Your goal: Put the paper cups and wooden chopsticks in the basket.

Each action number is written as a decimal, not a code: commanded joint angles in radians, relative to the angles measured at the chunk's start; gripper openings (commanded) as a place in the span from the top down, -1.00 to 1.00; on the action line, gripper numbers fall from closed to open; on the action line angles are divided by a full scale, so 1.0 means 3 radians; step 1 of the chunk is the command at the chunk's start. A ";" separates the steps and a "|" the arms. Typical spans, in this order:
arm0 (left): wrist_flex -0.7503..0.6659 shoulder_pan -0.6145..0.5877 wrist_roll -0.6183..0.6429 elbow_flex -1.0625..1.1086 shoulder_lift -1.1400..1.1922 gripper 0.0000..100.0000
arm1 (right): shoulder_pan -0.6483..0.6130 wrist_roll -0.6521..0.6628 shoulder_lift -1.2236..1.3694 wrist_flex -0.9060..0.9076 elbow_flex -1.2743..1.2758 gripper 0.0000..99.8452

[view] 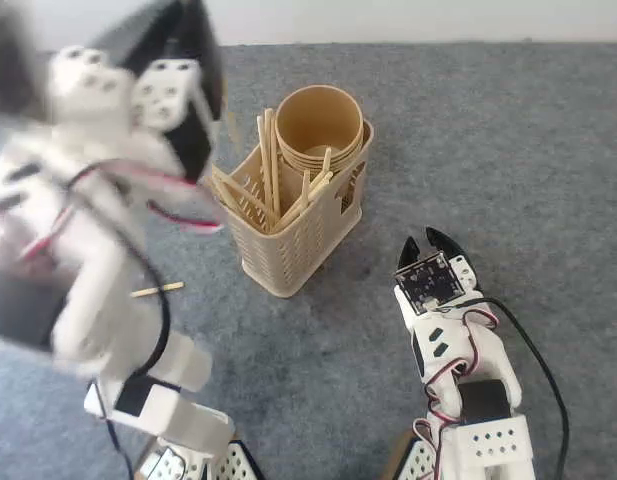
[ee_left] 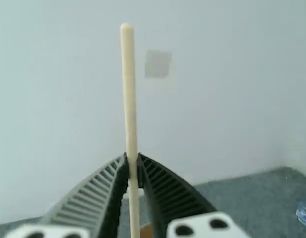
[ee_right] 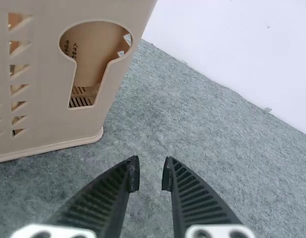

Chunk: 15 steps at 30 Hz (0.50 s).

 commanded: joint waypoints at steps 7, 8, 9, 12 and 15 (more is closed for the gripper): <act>-0.0082 0.0312 0.0276 0.0662 -0.0036 0.98 | -0.0013 -0.0005 -0.0003 -0.0049 0.0056 0.83; -0.0051 0.0338 0.0276 0.0749 -0.0036 0.98 | -0.0013 -0.0005 -0.0003 -0.0049 0.0056 0.83; -0.0020 0.0353 0.0271 0.0846 -0.0036 0.98 | -0.0013 -0.0005 -0.0003 -0.0054 0.0056 0.83; -0.0010 0.0332 0.0271 0.1184 -0.0036 0.98 | -0.0013 -0.0005 -0.0003 -0.0059 0.0056 0.83; -0.0010 0.0332 0.0261 0.1419 -0.0041 0.98 | -0.0013 0.0026 -0.0003 -0.0059 0.0056 0.83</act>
